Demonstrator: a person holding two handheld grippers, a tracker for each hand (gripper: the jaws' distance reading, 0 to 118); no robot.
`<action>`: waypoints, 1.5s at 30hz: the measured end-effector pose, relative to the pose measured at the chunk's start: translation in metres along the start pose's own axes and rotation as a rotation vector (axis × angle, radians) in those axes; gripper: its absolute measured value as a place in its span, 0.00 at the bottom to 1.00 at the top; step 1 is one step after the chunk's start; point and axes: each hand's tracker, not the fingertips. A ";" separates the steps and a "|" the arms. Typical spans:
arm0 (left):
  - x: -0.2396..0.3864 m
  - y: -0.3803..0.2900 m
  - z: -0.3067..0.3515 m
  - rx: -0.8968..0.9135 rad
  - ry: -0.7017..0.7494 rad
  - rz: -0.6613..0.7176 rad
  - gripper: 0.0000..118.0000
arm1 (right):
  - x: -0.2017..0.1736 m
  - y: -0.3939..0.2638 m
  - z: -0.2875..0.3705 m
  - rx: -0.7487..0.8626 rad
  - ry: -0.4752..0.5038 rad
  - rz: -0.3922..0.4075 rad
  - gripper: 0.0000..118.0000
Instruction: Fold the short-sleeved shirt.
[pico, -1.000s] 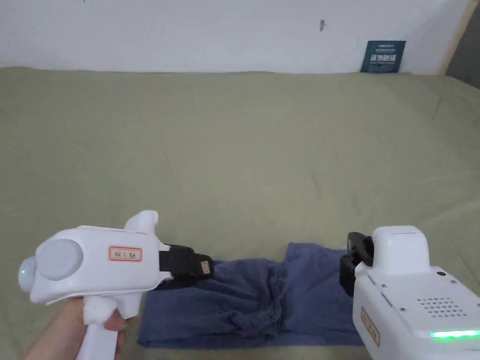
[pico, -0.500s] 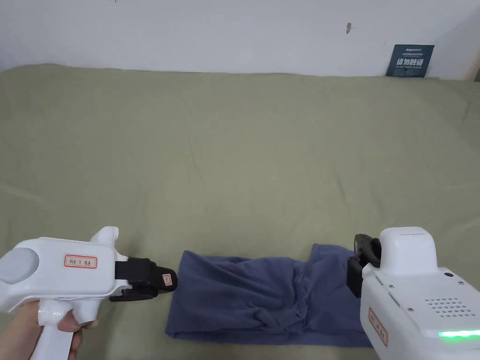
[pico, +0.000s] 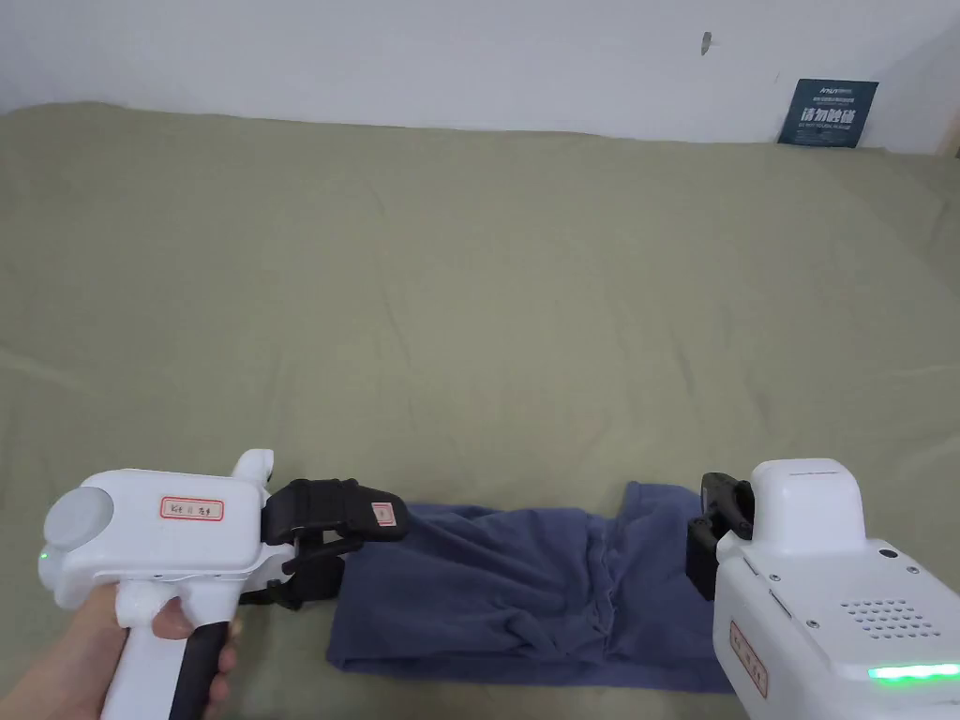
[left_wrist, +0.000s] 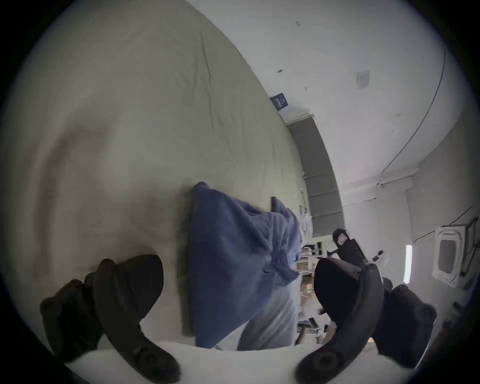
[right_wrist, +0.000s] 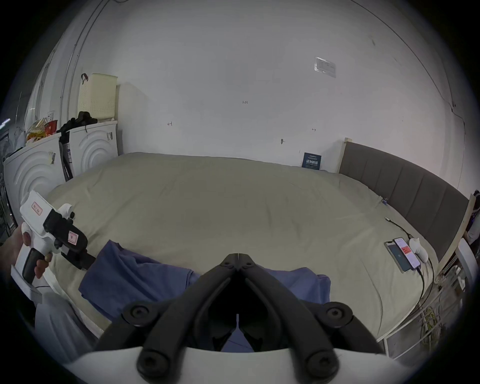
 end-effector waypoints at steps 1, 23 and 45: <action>0.000 -0.001 -0.008 -0.025 -0.031 0.014 0.99 | -0.001 0.000 0.001 -0.002 0.001 0.000 0.00; 0.058 -0.024 0.179 0.340 0.478 -0.045 0.09 | -0.006 0.021 0.009 0.070 0.062 -0.005 0.00; 0.163 -0.022 -0.113 -0.029 0.607 -0.424 0.09 | 0.032 0.020 0.013 0.064 -0.014 -0.023 0.00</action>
